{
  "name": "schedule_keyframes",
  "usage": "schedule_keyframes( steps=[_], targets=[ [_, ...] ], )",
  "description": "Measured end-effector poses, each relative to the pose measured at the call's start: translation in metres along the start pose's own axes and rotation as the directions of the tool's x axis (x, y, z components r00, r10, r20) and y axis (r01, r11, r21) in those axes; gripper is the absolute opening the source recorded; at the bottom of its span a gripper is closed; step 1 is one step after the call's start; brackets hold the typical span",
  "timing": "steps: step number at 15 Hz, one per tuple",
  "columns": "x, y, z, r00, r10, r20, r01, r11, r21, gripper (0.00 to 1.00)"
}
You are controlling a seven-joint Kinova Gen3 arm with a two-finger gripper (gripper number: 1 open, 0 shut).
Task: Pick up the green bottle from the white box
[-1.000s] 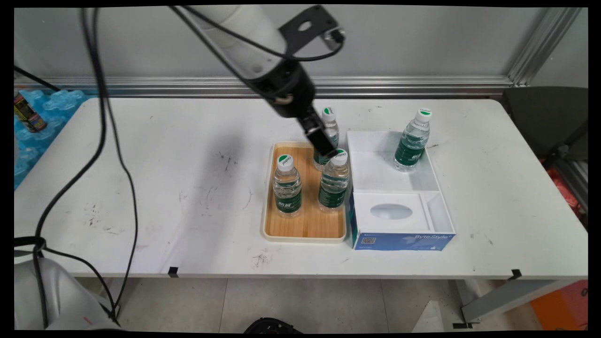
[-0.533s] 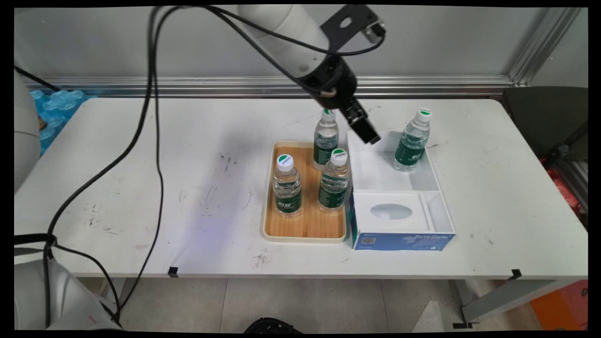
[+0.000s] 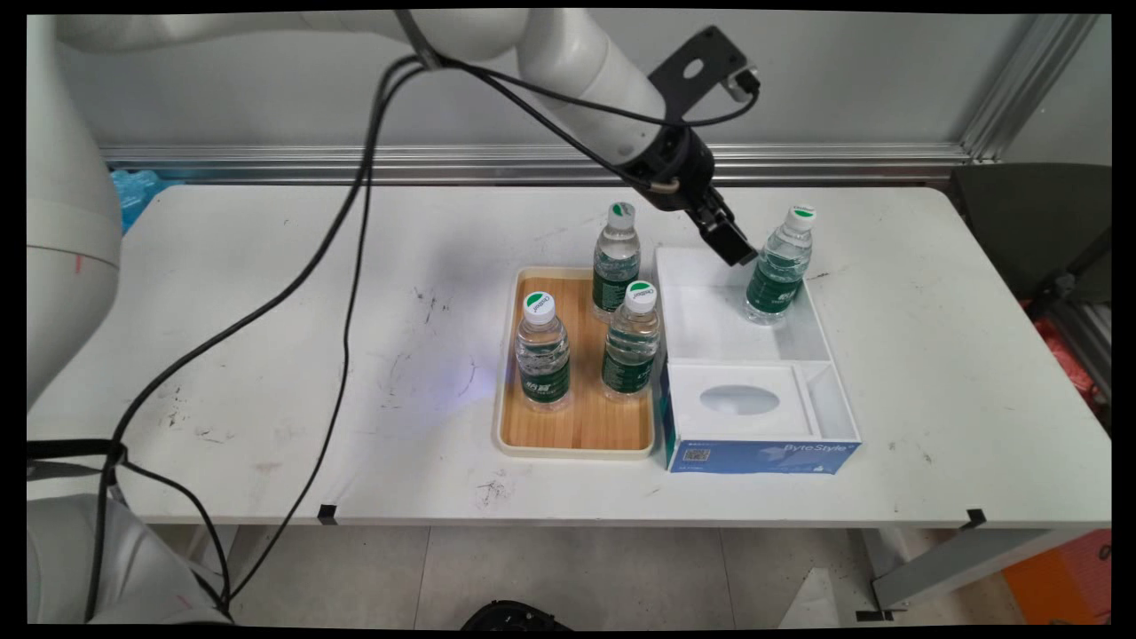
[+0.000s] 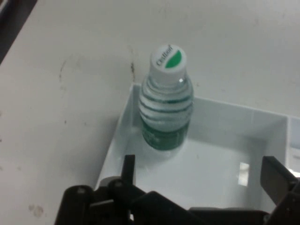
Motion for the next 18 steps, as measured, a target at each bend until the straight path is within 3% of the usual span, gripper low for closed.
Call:
schedule_keyframes(
  steps=[11,18],
  targets=[
    [0.0,-0.026,0.082,0.997,0.003,-0.077,-0.004,1.0,-0.016,1.0],
    [0.001,-0.035,0.113,0.995,0.002,-0.105,-0.004,1.0,-0.021,1.0]
  ],
)
